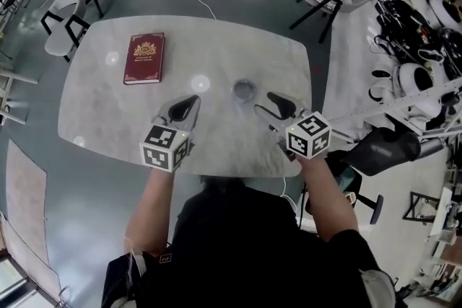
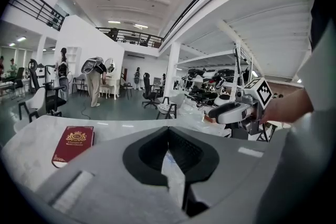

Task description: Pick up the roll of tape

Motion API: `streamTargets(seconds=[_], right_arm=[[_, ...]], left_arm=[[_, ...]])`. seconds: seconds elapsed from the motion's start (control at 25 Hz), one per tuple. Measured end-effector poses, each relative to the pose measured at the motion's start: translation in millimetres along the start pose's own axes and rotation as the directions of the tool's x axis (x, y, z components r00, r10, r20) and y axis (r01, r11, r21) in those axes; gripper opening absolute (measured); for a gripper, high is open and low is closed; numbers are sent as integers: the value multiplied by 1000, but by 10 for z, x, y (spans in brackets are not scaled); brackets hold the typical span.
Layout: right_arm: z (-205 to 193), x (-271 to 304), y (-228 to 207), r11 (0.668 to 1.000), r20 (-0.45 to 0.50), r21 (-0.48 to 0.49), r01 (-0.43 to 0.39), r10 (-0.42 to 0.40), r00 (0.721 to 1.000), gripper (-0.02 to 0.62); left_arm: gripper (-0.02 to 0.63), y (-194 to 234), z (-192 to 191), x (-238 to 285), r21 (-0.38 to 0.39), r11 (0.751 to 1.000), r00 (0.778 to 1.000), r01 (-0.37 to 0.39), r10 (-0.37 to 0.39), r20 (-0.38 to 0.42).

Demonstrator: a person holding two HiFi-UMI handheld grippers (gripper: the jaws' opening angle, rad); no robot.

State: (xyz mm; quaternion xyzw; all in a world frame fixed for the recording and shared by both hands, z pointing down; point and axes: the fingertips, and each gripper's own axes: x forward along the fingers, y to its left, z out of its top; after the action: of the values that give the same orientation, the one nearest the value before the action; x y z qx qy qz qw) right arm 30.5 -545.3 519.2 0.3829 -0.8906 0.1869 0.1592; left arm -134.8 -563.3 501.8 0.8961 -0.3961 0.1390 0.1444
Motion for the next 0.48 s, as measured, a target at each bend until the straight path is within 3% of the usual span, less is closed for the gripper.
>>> streamTargets(seconds=[0.28,0.48], right_arm=[[-207,423,-160,995,-140,-72,-63,53,989,221],[-477,846,-254,986,-274,-121,-111,74,959,219]], left_arm=[[11,52,-234,184,-34,999,999,1,-3,-43],[11,145,-333,225,-46,999,998,-2,-1,-61]])
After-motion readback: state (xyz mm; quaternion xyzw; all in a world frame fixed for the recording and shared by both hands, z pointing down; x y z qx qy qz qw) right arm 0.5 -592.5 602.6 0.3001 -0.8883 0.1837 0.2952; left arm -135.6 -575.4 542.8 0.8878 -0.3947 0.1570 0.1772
